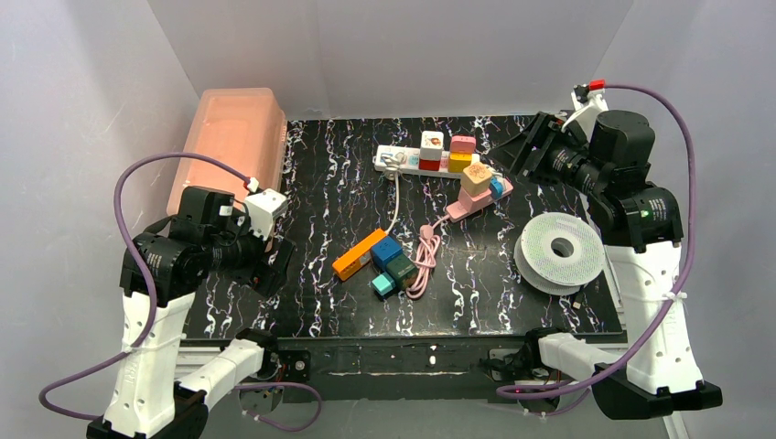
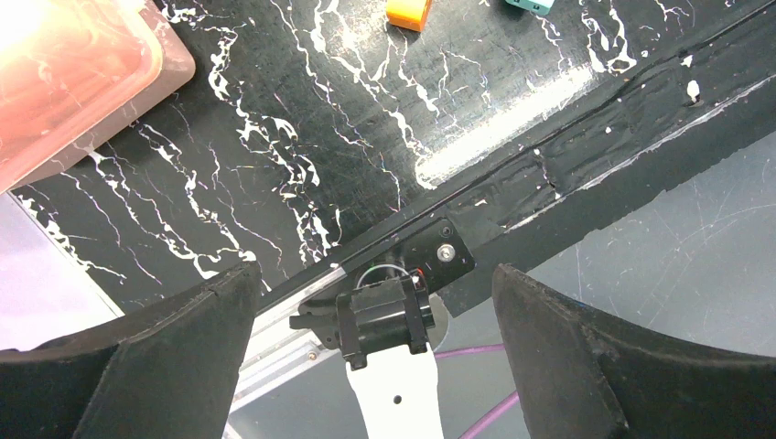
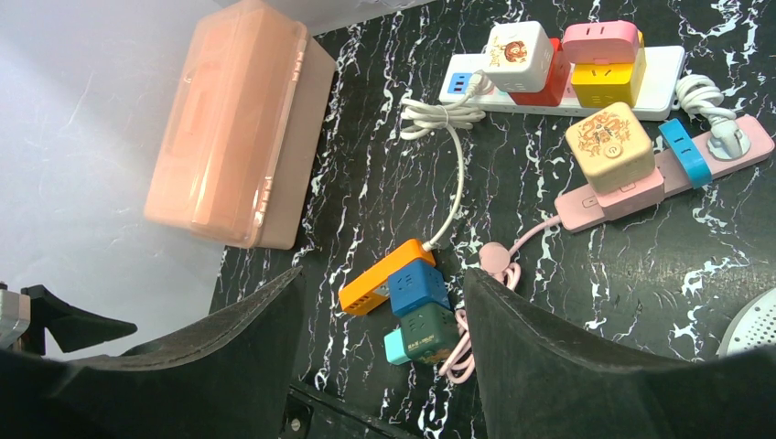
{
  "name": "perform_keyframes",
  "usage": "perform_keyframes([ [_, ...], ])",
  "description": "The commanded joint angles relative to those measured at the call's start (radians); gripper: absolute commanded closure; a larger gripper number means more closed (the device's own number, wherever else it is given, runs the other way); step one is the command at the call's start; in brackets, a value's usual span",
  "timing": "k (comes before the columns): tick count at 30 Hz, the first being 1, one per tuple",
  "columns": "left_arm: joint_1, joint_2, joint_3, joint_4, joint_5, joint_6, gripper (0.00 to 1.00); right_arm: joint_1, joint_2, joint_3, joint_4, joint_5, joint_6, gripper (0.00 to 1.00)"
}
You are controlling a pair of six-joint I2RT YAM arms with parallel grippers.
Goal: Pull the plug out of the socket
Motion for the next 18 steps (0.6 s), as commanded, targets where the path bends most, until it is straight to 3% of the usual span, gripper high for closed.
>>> perform_keyframes([
  [1,0.007,0.007,0.008,-0.247,0.027,0.001,0.02,-0.003,-0.002,0.036,0.016,0.011,-0.013,0.28],
  [3,0.007,0.005,0.008,-0.248,0.028,0.001,0.00,-0.003,-0.006,-0.018,0.026,-0.002,-0.016,0.28],
  [7,0.007,0.011,0.020,-0.250,0.027,0.000,0.00,-0.003,0.007,0.063,-0.002,0.021,-0.013,0.28],
  [18,0.007,0.011,0.022,-0.250,0.029,0.002,0.00,-0.003,0.003,0.050,0.001,0.026,-0.009,0.28],
])
